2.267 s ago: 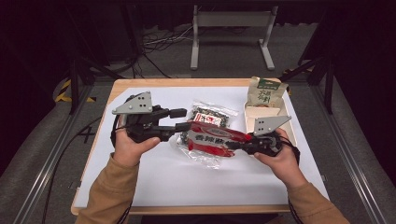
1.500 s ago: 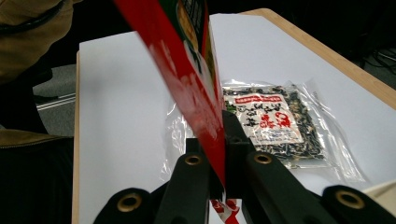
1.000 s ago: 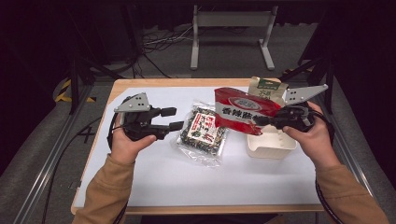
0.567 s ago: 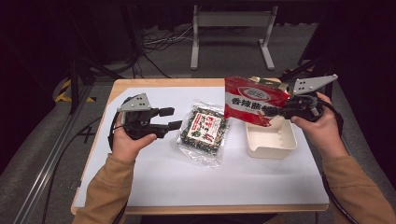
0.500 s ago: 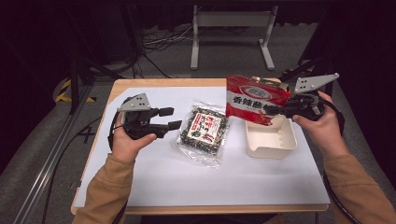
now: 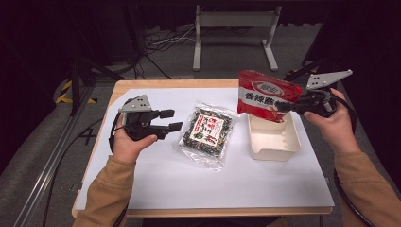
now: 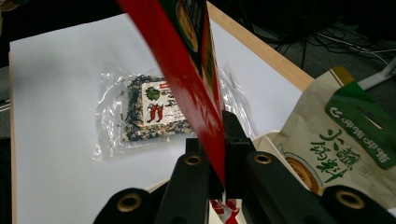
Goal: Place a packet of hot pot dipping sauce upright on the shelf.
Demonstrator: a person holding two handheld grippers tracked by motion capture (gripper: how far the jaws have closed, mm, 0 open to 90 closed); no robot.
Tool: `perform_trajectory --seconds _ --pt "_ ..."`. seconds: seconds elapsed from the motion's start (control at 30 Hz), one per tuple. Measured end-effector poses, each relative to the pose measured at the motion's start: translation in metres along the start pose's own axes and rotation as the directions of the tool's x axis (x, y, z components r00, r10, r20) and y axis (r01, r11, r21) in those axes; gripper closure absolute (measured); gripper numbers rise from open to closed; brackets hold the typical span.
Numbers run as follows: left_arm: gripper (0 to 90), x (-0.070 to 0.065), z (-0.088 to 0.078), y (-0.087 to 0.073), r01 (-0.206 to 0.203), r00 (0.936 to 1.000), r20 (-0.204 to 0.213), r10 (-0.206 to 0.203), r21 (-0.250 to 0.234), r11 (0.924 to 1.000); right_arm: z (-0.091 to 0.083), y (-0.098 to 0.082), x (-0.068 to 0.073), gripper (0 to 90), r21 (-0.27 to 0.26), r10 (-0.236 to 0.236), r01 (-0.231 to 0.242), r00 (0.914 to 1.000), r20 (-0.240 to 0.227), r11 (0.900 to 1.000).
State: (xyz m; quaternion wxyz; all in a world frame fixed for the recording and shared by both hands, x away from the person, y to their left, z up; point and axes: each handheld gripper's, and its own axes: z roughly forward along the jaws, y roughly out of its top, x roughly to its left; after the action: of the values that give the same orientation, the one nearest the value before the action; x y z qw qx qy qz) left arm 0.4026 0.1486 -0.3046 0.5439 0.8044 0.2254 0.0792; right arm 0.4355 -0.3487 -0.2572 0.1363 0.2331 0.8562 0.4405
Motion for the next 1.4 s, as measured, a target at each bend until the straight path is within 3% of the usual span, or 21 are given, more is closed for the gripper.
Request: perform_trajectory --seconds 0.2,0.37,0.73,1.4 --pt "42.0 0.002 0.0 -0.002 0.005 1.0 -0.002 -0.005 0.007 1.0 -0.005 -0.004 -0.008 89.1 -0.001 0.015 -0.015 0.9998 0.014 1.0" --pt "41.6 0.005 0.002 -0.004 -0.001 0.9995 -0.03 0.002 0.027 0.9996 -0.008 -0.009 -0.014 89.1 -0.006 0.032 -0.032 0.9991 0.03 0.999" --pt "40.6 0.012 0.005 -0.011 0.031 0.9991 -0.031 -0.03 0.042 0.9986 -0.011 -0.02 -0.031 89.0 -0.001 0.056 -0.056 0.9979 0.033 0.998" --pt "40.1 0.017 0.009 -0.017 0.059 0.9979 -0.032 -0.057 0.062 0.9964 0.007 -0.046 -0.057 89.1 0.055 0.101 -0.103 0.9943 0.033 0.993"
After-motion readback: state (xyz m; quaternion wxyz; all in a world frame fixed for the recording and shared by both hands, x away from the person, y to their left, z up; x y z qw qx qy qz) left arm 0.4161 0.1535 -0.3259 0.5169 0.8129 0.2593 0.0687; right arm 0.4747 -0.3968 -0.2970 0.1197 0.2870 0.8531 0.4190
